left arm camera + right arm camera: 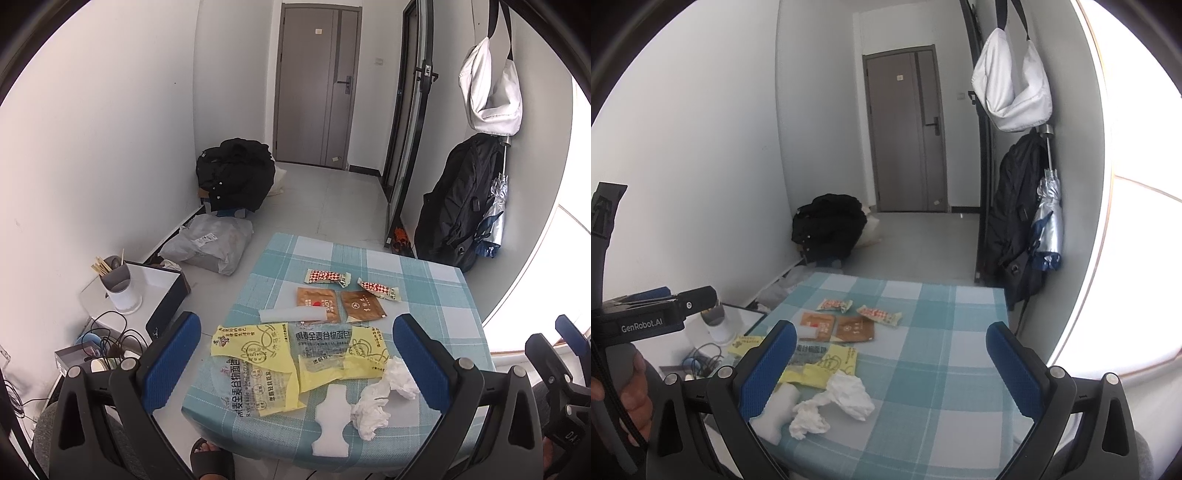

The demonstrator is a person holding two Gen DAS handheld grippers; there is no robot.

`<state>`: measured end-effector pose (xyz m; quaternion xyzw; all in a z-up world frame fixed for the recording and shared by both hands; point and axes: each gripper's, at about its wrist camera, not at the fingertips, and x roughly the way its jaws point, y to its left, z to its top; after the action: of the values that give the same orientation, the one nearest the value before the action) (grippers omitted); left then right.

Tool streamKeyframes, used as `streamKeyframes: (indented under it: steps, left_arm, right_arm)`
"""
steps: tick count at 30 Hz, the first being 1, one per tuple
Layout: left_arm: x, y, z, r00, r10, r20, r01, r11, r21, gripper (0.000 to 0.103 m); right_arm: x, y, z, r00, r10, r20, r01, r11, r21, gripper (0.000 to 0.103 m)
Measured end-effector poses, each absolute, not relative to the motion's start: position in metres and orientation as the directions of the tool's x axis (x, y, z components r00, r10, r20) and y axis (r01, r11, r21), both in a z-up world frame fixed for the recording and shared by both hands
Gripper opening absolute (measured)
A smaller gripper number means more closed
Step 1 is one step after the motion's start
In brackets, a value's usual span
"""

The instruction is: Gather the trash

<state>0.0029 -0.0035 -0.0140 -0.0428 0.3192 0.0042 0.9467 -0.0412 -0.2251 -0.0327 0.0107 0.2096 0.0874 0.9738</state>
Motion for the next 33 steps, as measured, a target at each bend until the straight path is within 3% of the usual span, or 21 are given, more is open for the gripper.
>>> streamKeyframes:
  steps: [33]
  left_arm:
    - [0.0101, 0.0030, -0.0208, 0.766, -0.028, -0.642, -0.032, 0.996, -0.082, 0.102]
  right_arm:
    - [-0.0353, -0.2264, -0.0321, 0.890, 0.215, -0.403, -0.198, 0.977, 0.083, 0.103]
